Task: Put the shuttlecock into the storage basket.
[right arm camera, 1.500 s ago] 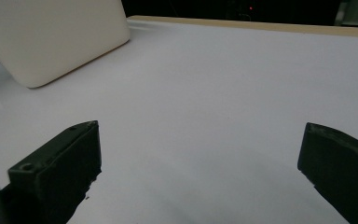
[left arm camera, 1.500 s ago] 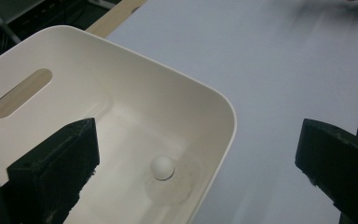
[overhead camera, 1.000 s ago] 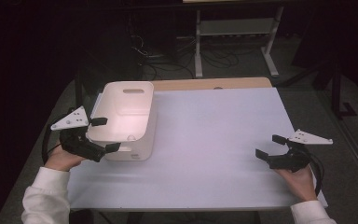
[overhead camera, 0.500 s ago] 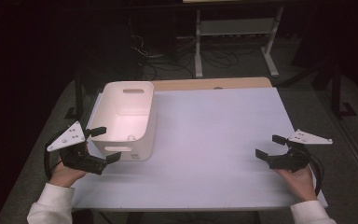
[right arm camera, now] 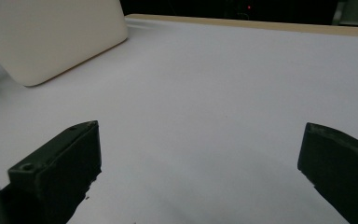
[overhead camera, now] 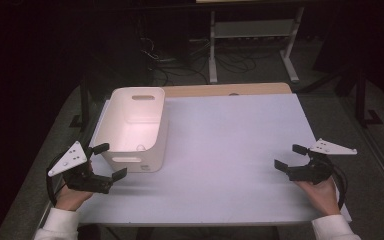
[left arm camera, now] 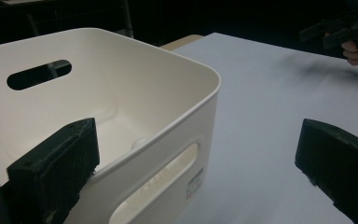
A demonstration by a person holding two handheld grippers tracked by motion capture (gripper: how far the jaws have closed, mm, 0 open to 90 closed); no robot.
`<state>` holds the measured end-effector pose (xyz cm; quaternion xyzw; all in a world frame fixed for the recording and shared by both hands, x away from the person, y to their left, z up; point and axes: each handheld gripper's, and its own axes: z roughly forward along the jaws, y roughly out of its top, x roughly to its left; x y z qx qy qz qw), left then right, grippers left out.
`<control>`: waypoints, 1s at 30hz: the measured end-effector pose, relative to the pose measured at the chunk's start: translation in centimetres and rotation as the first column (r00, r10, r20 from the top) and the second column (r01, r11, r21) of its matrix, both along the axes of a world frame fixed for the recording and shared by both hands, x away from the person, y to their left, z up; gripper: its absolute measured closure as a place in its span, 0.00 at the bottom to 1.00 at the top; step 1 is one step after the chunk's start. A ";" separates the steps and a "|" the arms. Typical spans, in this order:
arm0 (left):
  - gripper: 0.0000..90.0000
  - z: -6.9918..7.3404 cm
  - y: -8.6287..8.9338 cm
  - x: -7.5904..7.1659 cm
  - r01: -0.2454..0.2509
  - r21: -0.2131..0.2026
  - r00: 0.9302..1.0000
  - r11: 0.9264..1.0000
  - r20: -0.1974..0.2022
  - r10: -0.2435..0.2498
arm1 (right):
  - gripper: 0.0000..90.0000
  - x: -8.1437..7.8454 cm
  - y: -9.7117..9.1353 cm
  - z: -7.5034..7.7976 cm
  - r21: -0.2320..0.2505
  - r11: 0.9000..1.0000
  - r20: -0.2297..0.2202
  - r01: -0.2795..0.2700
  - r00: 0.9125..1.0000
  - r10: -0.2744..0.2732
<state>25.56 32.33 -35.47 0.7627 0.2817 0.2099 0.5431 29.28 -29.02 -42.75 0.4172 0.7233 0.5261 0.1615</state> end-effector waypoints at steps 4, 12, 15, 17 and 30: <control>0.00 -0.4 0.1 -0.4 -0.003 -0.033 1.000 0.999 0.025 0.004 | 0.00 0.0 0.0 0.0 0.000 1.000 -0.001 0.000 1.000 0.000; 0.00 -1.7 0.3 -1.4 -0.005 -0.044 1.000 0.999 0.019 0.006 | 0.00 0.0 0.0 0.0 -0.001 1.000 -0.001 0.000 1.000 0.000; 0.00 -2.2 0.6 -1.4 -0.007 -0.056 1.000 0.998 0.020 0.008 | 0.00 0.0 0.1 0.0 -0.001 1.000 -0.003 -0.001 1.000 0.001; 0.00 -2.5 0.8 -1.4 -0.008 -0.063 1.000 0.998 0.015 0.009 | 0.00 0.0 0.0 0.0 -0.004 1.000 -0.002 -0.001 1.000 0.001; 0.00 -3.7 1.2 -1.3 -0.017 -0.071 1.000 0.997 -0.016 0.016 | 0.00 -0.1 0.0 0.0 -0.007 1.000 -0.002 -0.001 1.000 0.001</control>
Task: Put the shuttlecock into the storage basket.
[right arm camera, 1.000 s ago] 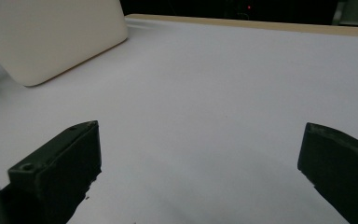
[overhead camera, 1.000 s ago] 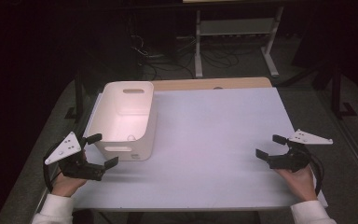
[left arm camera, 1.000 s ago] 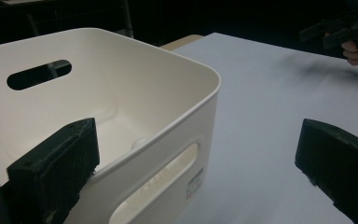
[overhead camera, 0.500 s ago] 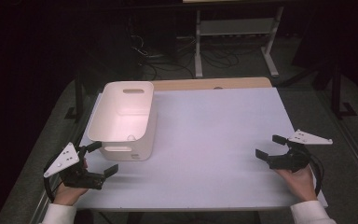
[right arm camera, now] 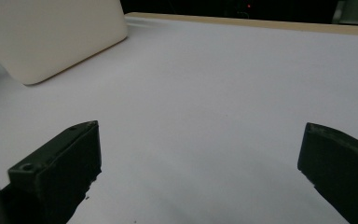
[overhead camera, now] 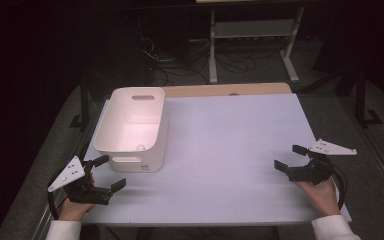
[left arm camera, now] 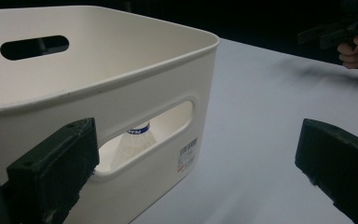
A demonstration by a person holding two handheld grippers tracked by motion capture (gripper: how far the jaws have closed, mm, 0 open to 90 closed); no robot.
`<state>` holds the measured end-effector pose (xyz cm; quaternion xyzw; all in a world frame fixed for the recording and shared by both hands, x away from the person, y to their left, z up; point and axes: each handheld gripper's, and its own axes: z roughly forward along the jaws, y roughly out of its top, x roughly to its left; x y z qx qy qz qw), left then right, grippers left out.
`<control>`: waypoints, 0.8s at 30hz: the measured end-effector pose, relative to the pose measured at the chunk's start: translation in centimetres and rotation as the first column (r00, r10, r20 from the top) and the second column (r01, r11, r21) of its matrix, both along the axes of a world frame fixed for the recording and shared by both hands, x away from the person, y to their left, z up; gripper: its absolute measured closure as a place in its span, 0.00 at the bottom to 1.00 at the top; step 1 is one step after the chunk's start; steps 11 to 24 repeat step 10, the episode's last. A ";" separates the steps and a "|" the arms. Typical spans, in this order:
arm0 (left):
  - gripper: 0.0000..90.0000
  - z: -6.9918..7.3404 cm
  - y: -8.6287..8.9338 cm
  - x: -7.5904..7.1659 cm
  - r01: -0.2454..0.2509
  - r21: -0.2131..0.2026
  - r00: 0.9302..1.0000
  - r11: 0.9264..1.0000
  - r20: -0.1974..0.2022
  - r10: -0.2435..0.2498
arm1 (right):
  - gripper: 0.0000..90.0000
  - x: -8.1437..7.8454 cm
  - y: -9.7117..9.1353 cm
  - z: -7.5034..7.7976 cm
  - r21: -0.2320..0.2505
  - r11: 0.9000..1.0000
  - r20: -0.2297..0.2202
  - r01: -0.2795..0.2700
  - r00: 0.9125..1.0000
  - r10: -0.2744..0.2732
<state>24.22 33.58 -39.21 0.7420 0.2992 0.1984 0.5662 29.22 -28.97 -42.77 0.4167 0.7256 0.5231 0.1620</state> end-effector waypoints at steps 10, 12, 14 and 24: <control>0.00 -0.2 0.2 -0.1 -0.015 -0.018 1.000 1.000 -0.003 0.014 | 0.00 0.0 -0.1 0.0 0.001 1.000 0.003 0.002 1.000 -0.002; 0.00 -0.2 0.2 -0.1 -0.015 -0.018 1.000 1.000 -0.003 0.014 | 0.00 0.0 -0.1 0.0 0.001 1.000 0.003 0.002 1.000 -0.002; 0.00 -0.2 0.2 -0.1 -0.015 -0.018 1.000 1.000 -0.003 0.014 | 0.00 0.0 -0.1 0.0 0.001 1.000 0.003 0.002 1.000 -0.002; 0.00 -0.2 0.2 -0.1 -0.015 -0.018 1.000 1.000 -0.003 0.014 | 0.00 0.0 -0.1 0.0 0.001 1.000 0.003 0.002 1.000 -0.002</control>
